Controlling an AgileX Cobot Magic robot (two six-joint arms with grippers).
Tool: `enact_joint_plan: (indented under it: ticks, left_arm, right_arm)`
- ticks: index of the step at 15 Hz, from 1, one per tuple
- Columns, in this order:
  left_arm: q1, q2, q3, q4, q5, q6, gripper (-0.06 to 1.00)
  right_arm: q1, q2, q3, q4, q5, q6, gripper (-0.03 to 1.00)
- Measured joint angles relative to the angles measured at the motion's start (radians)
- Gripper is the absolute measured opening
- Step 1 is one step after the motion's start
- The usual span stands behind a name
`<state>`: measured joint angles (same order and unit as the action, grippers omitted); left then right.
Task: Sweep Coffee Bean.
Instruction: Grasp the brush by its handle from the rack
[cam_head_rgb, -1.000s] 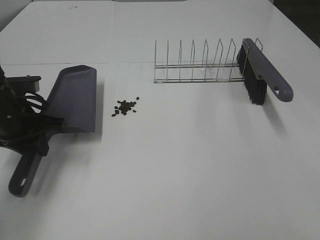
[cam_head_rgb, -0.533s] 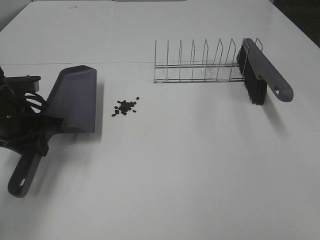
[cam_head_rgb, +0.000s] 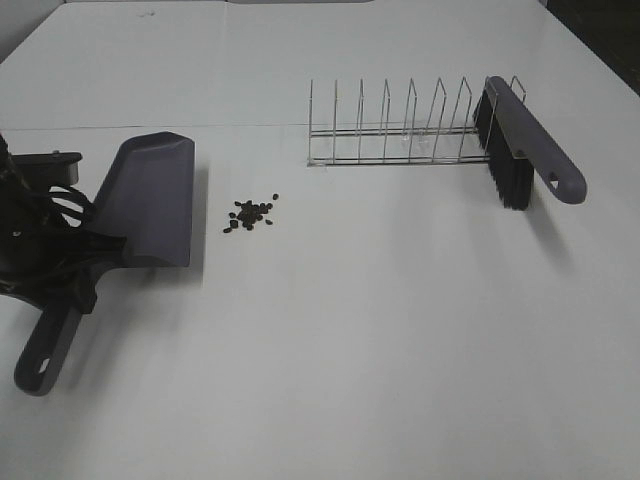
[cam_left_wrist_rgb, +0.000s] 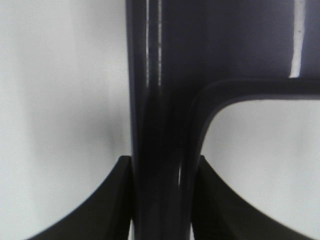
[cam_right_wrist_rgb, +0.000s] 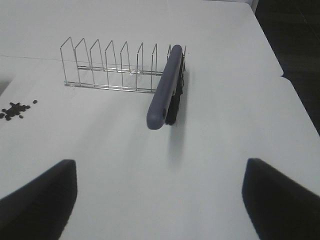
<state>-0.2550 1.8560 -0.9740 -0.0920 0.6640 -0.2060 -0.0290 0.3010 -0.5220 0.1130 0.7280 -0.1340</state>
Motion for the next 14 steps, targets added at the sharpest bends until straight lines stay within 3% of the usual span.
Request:
enact_joint_plan:
  ticks: [4, 9, 14]
  left_arm:
    - [0.0, 0.0, 0.0, 0.0, 0.001, 0.007, 0.27]
    - [0.0, 0.0, 0.0, 0.0, 0.002, 0.01, 0.27]
    - [0.0, 0.0, 0.0, 0.0, 0.002, 0.011, 0.27]
  right_arm:
    - [0.0, 0.392, -0.043, -0.003, -0.271, 0.0, 0.71]
    - [0.0, 0.846, -0.313, 0.0, -0.296, 0.0, 0.71]
    - [0.0, 1.151, -0.606, 0.0, -0.282, 0.0, 0.71]
